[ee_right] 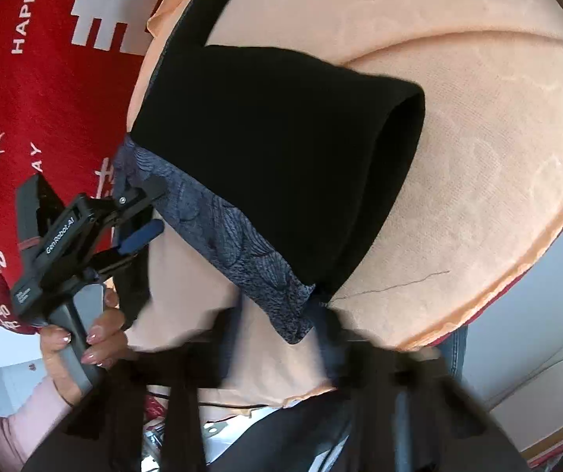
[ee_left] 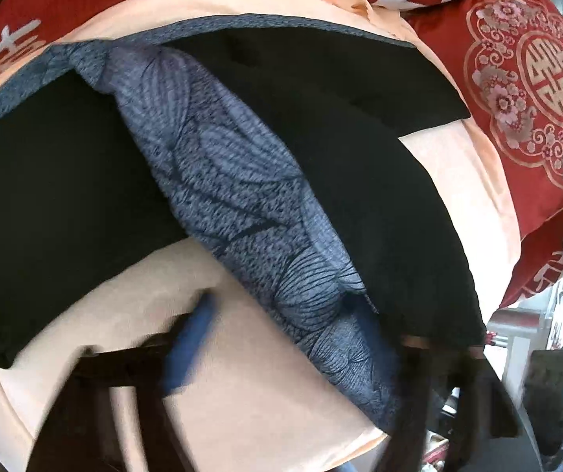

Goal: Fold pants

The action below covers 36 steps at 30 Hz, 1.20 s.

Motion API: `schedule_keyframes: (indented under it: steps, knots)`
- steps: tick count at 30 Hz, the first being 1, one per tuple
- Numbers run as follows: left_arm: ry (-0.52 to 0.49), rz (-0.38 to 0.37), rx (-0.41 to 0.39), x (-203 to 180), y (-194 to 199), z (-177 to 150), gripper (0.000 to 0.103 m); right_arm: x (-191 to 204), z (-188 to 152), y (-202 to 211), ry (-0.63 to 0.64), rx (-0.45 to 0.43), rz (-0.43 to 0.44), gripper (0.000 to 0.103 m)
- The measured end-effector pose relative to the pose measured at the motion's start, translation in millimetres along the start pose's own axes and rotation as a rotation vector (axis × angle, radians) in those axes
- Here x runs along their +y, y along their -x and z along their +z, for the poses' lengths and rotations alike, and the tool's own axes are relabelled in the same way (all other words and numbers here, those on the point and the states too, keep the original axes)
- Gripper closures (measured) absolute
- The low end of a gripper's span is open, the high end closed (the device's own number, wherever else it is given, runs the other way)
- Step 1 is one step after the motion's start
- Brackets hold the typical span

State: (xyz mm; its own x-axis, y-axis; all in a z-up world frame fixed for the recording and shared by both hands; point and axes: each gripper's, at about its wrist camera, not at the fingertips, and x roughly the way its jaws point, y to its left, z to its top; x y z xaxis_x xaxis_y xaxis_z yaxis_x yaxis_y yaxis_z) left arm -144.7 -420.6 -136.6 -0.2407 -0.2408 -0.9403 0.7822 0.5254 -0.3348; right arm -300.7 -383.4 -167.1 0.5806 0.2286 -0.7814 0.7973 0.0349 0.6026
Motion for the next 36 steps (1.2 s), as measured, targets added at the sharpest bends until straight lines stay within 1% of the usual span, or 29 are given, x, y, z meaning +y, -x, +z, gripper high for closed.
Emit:
schedule_keyframes:
  steps: [1, 2, 5, 8, 10, 11, 12, 13, 16, 18, 21, 23, 25, 27, 29, 30, 31, 32, 33, 34, 36]
  knots:
    - [0.003, -0.024, 0.009, -3, 1, 5, 0.068, 1, 2, 2, 0.005, 0.006, -0.012, 0.098]
    - [0.015, -0.043, 0.018, -2, 2, 5, 0.077, 4, 6, 4, 0.01, 0.007, -0.006, 0.099]
    - [0.052, -0.066, 0.0, -7, 12, 18, 0.077, 14, 17, 20, 0.044, 0.001, 0.036, 0.1]
    - [0.076, -0.083, -0.033, -11, 25, 31, 0.077, 36, 38, 37, 0.102, -0.026, 0.068, 0.1]
    - [0.087, -0.1, -0.054, -16, 30, 41, 0.077, 52, 59, 52, 0.145, -0.054, 0.085, 0.1]
    - [0.084, -0.093, -0.059, -18, 31, 44, 0.077, 55, 66, 56, 0.153, -0.062, 0.086, 0.1]
    - [0.084, -0.082, -0.064, -19, 33, 48, 0.077, 61, 80, 63, 0.162, -0.074, 0.095, 0.1]
    - [0.092, -0.086, -0.072, -18, 35, 50, 0.077, 65, 90, 67, 0.169, -0.083, 0.105, 0.1]
    - [0.111, -0.094, -0.066, -14, 37, 53, 0.077, 74, 119, 80, 0.173, -0.107, 0.11, 0.1]
    - [0.105, -0.074, -0.048, -14, 30, 51, 0.077, 66, 124, 87, 0.148, -0.1, 0.135, 0.1]
    - [0.123, -0.08, -0.048, -15, 25, 56, 0.077, 66, 133, 83, 0.144, -0.056, 0.123, 0.1]
    - [0.116, -0.085, -0.076, -21, 28, 62, 0.077, 71, 139, 83, 0.18, -0.053, 0.113, 0.1]
    - [0.098, -0.078, -0.11, -31, 30, 72, 0.077, 86, 158, 86, 0.221, -0.071, 0.119, 0.1]
    - [0.077, -0.057, -0.155, -40, 34, 91, 0.077, 98, 175, 91, 0.257, -0.093, 0.123, 0.1]
    - [0.066, -0.012, -0.205, -43, 43, 112, 0.077, 118, 203, 97, 0.314, -0.126, 0.107, 0.1]
    - [0.062, 0.012, -0.224, -44, 46, 118, 0.07, 125, 215, 98, 0.334, -0.141, 0.093, 0.1]
    - [0.063, 0.042, -0.244, -43, 50, 125, 0.059, 133, 232, 100, 0.355, -0.164, 0.069, 0.1]
    - [0.07, 0.082, -0.268, -40, 56, 130, 0.03, 137, 243, 100, 0.363, -0.175, 0.053, 0.1]
    - [0.08, 0.108, -0.297, -36, 62, 133, 0.021, 143, 259, 100, 0.376, -0.195, 0.022, 0.099]
    - [0.087, 0.127, -0.325, -30, 69, 134, 0.021, 147, 269, 100, 0.385, -0.207, -0.001, 0.098]
    - [0.098, 0.165, -0.329, -17, 75, 133, 0.021, 154, 292, 96, 0.396, -0.231, -0.072, 0.097]
